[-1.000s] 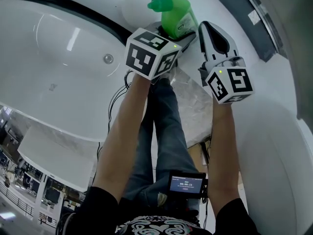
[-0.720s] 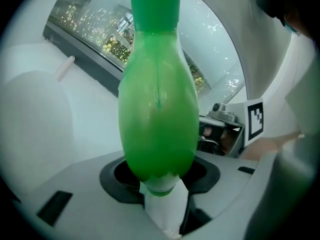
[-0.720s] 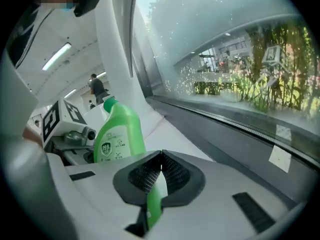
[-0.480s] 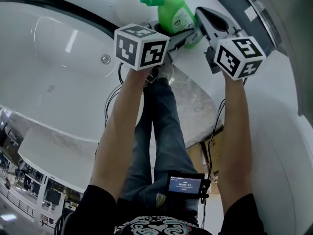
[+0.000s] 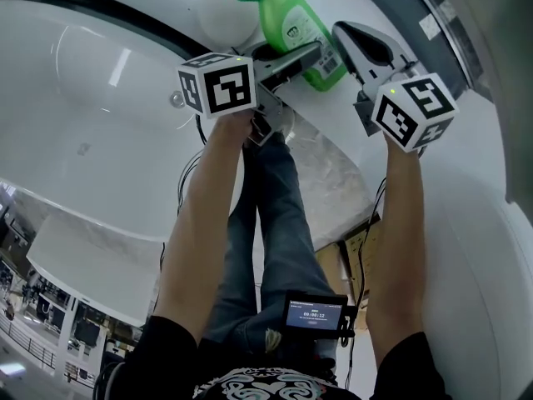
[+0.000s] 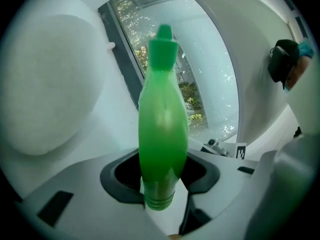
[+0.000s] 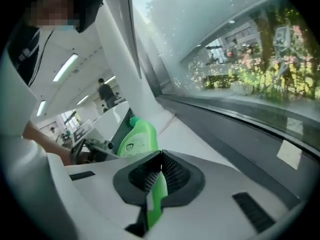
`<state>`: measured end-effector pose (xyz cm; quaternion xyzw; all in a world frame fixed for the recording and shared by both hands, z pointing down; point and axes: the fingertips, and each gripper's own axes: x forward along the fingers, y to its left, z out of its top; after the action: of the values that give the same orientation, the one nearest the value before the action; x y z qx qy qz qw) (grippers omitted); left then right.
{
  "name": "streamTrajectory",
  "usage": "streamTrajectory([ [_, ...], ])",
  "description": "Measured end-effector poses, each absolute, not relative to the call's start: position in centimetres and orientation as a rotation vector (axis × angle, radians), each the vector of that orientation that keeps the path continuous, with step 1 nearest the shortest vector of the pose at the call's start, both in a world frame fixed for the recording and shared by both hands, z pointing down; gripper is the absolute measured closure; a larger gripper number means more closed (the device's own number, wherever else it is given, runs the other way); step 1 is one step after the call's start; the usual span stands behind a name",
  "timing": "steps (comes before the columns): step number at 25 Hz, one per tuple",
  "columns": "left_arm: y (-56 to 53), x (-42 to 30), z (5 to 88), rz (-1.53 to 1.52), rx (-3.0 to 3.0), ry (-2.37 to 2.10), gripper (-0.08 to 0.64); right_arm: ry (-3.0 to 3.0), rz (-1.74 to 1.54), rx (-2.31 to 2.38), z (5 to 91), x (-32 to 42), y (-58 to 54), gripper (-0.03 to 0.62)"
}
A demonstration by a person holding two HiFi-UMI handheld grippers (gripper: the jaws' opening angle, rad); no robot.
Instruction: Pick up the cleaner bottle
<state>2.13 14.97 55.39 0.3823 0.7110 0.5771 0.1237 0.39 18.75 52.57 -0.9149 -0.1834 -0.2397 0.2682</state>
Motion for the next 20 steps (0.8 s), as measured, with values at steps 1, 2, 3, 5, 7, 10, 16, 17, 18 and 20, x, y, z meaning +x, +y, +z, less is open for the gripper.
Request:
streamTrajectory([
  [1, 15.2, 2.3, 55.3, 1.675, 1.11, 2.059, 0.364, -0.566, -0.637, -2.46, 52.8, -0.5, 19.4, 0.565],
  [2, 15.4, 2.3, 55.4, 1.674, 1.109, 2.055, 0.365, -0.618, -0.665, -2.453, 53.6, -1.5, 19.8, 0.565],
  [3, 15.5, 2.2, 55.6, 1.679, 1.108, 2.061, 0.365, -0.632, -0.725, -2.448, 54.8, -2.2, 19.7, 0.565],
  [5, 15.3, 2.2, 56.1, 1.703, 1.102, 2.081, 0.367, -0.555, -0.851, -2.427, 57.4, -2.4, 18.5, 0.565],
  [7, 15.3, 2.2, 56.2, 1.735, 1.082, 2.084, 0.37, -0.47, -0.891, -2.377, 59.0, -1.9, 17.7, 0.565],
  [10, 15.0, 2.2, 56.5, 1.779, 1.054, 2.036, 0.37, -0.414, -0.786, -2.289, 59.0, -1.8, 17.4, 0.565],
  [16, 13.9, 0.9, 57.6, 1.869, 1.029, 1.976, 0.37, -0.371, -0.757, -2.251, 59.4, -3.0, 16.1, 0.566],
  [17, 13.7, 0.7, 57.7, 1.877, 1.021, 1.978, 0.37, -0.373, -0.776, -2.25, 59.6, -3.2, 15.9, 0.566],
  [18, 13.6, 0.8, 57.6, 1.881, 1.013, 1.978, 0.37, -0.381, -0.816, -2.265, 59.8, -3.1, 15.9, 0.566],
  [20, 13.6, 1.4, 57.5, 1.886, 1.006, 1.969, 0.37, -0.389, -0.894, -2.29, 60.0, -2.6, 16.0, 0.566],
])
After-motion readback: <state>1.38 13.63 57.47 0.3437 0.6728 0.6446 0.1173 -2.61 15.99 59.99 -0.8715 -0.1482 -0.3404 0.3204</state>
